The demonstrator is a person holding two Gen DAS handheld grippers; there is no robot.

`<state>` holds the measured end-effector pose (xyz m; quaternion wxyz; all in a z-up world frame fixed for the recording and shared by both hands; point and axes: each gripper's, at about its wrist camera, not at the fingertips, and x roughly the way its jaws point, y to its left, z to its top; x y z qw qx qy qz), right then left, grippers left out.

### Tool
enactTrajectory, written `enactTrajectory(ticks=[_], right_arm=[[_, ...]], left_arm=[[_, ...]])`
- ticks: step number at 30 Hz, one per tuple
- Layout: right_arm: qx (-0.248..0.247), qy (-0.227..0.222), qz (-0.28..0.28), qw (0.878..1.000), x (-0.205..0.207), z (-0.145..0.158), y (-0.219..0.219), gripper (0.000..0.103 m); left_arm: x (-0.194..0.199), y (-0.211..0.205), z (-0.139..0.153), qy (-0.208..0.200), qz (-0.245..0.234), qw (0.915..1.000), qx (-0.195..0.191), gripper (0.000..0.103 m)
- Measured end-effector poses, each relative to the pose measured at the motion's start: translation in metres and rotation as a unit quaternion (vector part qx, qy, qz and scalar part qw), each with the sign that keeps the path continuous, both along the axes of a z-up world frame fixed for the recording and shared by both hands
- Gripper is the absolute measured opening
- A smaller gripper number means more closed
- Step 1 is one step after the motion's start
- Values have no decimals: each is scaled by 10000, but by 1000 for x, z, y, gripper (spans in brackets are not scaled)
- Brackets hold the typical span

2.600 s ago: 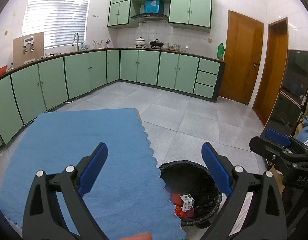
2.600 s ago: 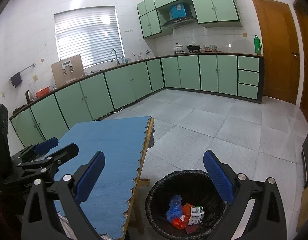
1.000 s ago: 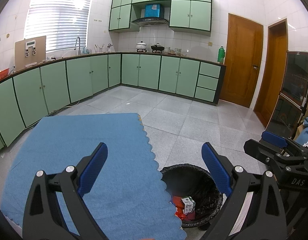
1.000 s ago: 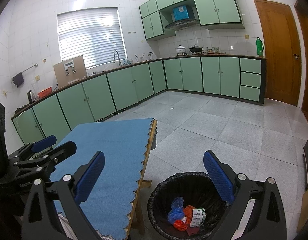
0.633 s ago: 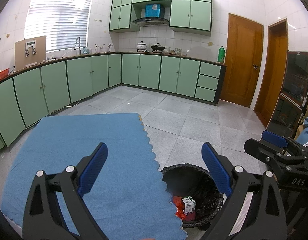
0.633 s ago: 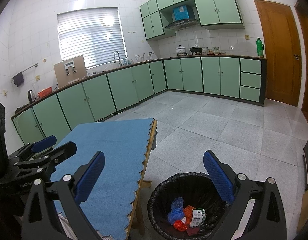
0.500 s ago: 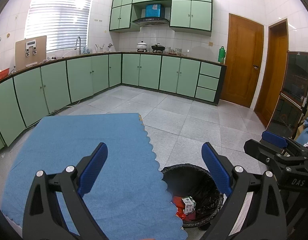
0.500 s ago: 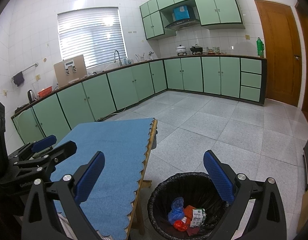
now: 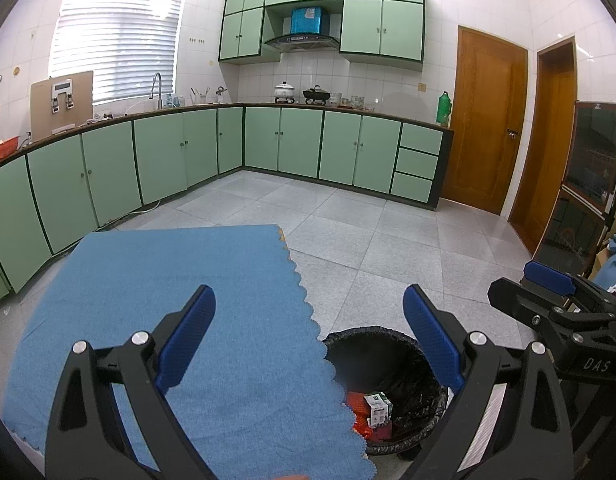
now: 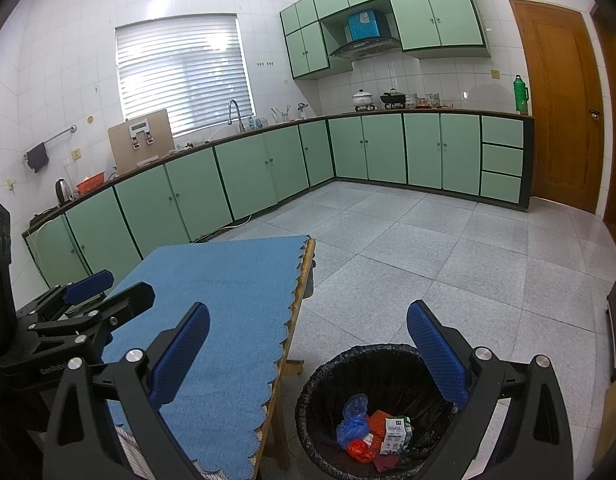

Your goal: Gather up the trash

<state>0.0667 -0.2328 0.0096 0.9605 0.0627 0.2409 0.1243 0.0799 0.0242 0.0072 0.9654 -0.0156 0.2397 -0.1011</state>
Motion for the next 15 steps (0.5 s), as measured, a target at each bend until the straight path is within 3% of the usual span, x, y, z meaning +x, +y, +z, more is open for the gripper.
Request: enactTrajectory(ticks=[15], right_arm=[[7,17,0,10000,2,-1,0,97]], left_arm=[[3,-1,-7,69,8,10000,-11,92]])
